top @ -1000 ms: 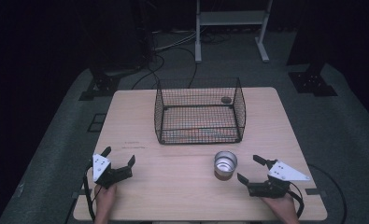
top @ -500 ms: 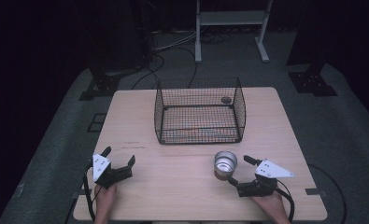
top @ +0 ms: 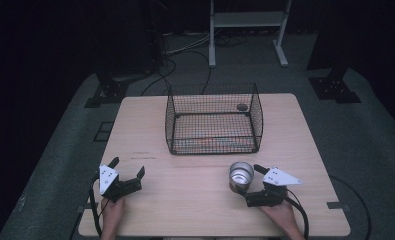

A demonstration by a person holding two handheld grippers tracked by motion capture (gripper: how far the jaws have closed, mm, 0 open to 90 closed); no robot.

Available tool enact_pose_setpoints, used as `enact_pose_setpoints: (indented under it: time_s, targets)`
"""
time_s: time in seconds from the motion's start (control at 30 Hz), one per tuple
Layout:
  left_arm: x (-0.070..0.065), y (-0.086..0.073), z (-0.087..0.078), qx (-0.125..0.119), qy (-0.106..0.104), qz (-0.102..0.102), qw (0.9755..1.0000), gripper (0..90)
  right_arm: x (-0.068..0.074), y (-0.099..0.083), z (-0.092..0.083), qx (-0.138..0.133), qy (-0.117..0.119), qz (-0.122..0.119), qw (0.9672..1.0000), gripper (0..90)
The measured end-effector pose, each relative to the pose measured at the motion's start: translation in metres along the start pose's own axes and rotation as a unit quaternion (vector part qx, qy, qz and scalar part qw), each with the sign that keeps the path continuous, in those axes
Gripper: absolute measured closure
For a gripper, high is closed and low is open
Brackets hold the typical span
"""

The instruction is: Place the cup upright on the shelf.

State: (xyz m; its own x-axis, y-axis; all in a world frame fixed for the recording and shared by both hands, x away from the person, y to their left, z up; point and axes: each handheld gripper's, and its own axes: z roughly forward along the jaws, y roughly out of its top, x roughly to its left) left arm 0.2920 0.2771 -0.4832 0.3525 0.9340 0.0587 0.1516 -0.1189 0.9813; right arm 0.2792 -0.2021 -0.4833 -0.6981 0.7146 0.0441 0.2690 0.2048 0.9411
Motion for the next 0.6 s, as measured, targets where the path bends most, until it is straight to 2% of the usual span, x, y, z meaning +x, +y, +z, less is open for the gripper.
enact_pose_setpoints:
  time_s: [0.27, 0.43, 0.53, 0.6]
  targets:
    - [0.0, 0.0, 0.0, 0.0, 0.0, 0.0, 1.0, 0.0, -0.003, 0.006, 0.012, 0.001, -0.003, 0.001, 1.0, 0.8]
    - [0.0, 0.0, 0.0, 0.0, 0.0, 0.0, 1.0, 0.0, -0.003, 0.007, 0.015, 0.0, 0.004, 0.004, 1.0, 1.2]
    - [0.0, 0.0, 0.0, 0.0, 0.0, 0.0, 1.0, 0.0, -0.004, 0.007, 0.016, 0.003, 0.005, 0.004, 1.0, 6.9]
    - [0.0, 0.0, 0.0, 0.0, 0.0, 0.001, 1.0, 0.0, -0.004, 0.006, 0.017, 0.003, 0.003, 0.006, 1.0, 7.0]
